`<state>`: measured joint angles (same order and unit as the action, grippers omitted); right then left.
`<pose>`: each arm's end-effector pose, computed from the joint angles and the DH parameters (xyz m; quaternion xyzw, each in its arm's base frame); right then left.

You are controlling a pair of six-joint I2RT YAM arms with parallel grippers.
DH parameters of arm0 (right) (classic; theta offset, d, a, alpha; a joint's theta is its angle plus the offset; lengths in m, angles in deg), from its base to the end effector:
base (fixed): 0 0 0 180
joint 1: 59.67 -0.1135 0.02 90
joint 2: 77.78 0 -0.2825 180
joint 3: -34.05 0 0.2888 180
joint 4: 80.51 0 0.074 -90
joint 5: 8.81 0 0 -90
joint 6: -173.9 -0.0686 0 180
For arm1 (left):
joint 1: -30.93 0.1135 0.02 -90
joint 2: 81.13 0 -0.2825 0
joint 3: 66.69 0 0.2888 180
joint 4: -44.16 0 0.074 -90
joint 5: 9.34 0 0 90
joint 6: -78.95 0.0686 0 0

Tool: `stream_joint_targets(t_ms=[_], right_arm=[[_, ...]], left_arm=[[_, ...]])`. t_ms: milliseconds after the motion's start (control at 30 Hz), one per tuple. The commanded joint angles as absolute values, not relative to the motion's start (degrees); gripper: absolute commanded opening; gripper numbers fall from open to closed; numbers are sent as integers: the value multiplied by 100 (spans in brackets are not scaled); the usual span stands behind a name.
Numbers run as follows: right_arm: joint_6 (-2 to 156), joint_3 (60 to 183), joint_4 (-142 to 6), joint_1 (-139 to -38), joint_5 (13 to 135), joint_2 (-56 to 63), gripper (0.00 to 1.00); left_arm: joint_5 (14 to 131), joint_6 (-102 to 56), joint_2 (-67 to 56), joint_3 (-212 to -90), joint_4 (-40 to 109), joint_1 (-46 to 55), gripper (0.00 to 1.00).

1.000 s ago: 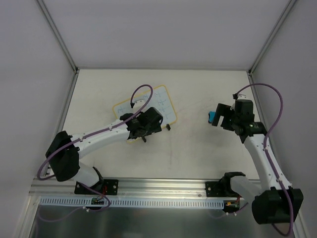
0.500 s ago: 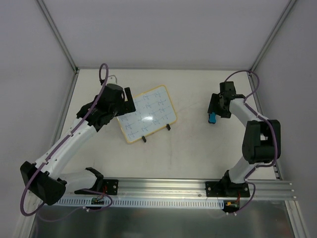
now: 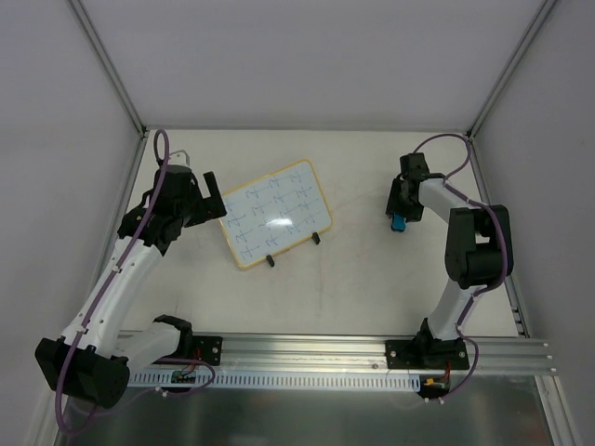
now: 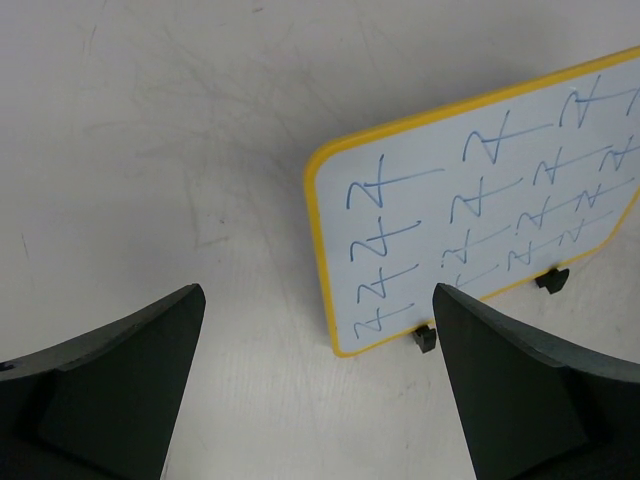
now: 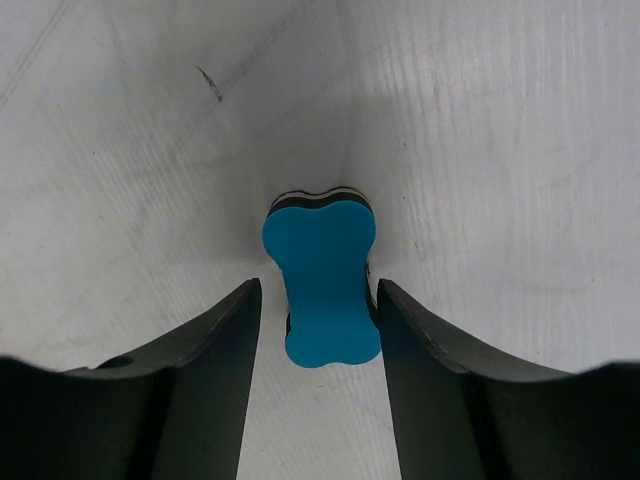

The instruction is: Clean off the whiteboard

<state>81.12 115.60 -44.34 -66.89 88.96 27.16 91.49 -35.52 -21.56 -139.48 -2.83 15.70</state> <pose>0.4276 0.0448 0.1494 -0.0195 0.9627 -0.0423 0.2666 0.2693 -0.0600 0.3445 -0.1151 0.8716 -0.0810 0.4695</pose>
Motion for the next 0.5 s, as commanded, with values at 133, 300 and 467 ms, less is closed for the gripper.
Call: stream_joint_targets(t_ms=[133, 300, 467], right_arm=[[8074, 11890, -4470, -6679, 9024, 2812, 47], [8030, 11960, -4453, -6679, 8936, 2909, 45], [7977, 11978, -4435, -6679, 8892, 2962, 43]], left_arm=[[8586, -3206, -2347, -13670, -141, 1932, 99], [8146, -3022, -2417, -13389, 193, 2222, 98], [7408, -2854, -2382, -13090, 676, 2486, 98]])
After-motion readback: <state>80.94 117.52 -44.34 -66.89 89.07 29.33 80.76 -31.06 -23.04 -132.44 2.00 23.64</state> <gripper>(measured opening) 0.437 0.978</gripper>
